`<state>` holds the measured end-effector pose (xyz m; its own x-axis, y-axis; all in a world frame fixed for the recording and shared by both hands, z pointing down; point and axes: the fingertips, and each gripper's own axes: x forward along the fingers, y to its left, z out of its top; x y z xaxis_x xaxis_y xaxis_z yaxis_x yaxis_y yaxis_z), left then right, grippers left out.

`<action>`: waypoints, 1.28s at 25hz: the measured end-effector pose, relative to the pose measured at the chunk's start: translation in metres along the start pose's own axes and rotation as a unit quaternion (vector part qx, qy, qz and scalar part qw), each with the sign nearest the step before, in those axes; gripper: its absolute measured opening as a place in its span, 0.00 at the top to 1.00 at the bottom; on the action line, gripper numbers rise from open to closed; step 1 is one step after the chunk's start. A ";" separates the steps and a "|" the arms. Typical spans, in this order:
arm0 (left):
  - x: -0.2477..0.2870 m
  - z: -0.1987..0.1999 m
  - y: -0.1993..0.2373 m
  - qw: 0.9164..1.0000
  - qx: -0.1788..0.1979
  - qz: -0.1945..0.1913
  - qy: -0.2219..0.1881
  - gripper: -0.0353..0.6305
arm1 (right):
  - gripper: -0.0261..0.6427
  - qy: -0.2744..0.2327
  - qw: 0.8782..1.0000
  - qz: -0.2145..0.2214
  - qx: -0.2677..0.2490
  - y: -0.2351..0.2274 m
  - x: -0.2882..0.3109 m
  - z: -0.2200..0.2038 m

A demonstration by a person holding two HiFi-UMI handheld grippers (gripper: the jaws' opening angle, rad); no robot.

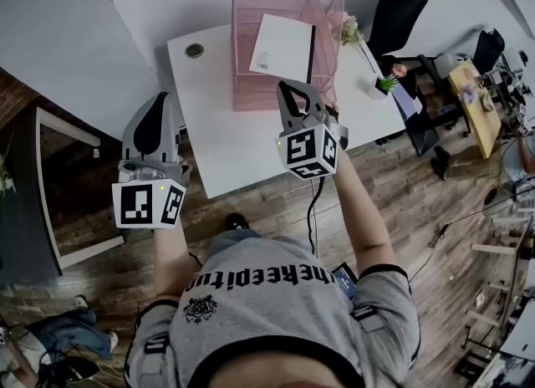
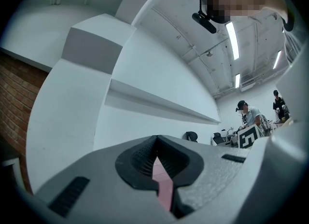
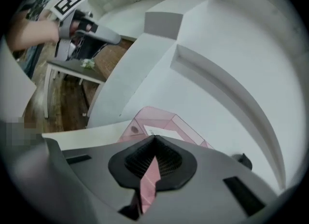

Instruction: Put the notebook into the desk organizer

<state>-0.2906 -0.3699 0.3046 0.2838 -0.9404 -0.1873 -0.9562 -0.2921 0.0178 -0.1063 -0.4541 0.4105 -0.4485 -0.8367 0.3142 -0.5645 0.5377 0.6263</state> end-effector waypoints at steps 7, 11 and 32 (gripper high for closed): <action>-0.004 0.008 -0.037 1.000 0.000 -0.014 -0.004 0.94 | 0.96 -0.073 0.983 0.014 0.170 -0.017 -0.043 0.016; -0.008 0.011 -0.060 1.000 0.002 -0.024 -0.005 0.94 | 0.96 -0.102 0.969 0.012 0.227 -0.029 -0.067 0.016; -0.020 0.046 -0.164 0.998 0.007 -0.060 -0.033 0.94 | 0.96 -0.175 0.936 -0.085 0.293 -0.090 -0.206 0.003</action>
<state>-0.1429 -0.2955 0.2607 0.3905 -0.8857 -0.2512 -0.9170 -0.3982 -0.0215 0.0353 -0.3297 0.2869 -0.4592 -0.8854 -0.0725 -0.8857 0.4500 0.1144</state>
